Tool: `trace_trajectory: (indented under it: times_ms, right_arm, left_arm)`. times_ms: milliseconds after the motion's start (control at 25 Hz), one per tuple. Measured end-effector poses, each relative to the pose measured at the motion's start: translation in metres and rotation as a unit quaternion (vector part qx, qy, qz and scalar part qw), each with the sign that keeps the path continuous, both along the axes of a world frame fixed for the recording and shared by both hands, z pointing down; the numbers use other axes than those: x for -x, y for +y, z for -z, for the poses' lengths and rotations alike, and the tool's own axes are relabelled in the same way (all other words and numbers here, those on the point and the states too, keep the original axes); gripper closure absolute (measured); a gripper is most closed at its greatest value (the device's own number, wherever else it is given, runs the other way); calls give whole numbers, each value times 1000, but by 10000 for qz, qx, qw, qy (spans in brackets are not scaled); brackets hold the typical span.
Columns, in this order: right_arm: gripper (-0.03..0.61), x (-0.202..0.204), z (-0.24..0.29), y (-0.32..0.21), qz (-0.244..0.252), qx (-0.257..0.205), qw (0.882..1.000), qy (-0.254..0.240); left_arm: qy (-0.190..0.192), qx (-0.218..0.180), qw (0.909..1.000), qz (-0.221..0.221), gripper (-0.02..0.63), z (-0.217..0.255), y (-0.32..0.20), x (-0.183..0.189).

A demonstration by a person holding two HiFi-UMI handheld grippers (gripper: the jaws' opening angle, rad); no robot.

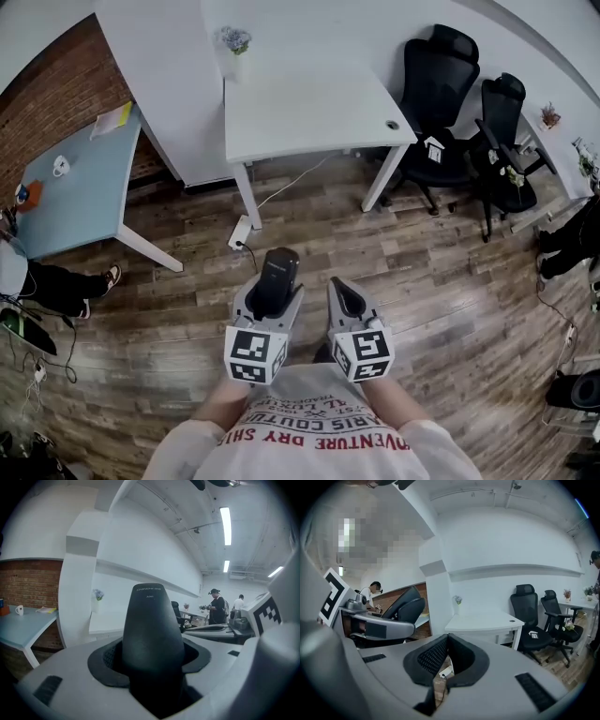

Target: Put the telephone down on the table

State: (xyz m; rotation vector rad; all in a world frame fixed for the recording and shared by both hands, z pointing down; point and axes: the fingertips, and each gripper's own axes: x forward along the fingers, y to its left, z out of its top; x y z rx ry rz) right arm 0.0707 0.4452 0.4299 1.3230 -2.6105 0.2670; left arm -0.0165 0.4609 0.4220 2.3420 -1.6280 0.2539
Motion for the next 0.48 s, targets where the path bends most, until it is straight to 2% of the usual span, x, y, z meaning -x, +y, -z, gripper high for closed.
trace_trajectory:
  times_ms: [160, 280, 480]
  right_arm:
    - [554, -22, 0, -48, 197, 158, 9997, -10]
    - [554, -43, 11, -84, 322, 42, 9995, 29]
    - [554, -79, 19, -138, 551, -109, 9983, 166]
  left_arm:
    - [-37, -1, 9999, 159, 325, 5, -42, -21]
    - [-117, -35, 9994, 313, 325, 12, -74, -41]
    - [42, 4, 9989, 475, 325, 14, -127, -78]
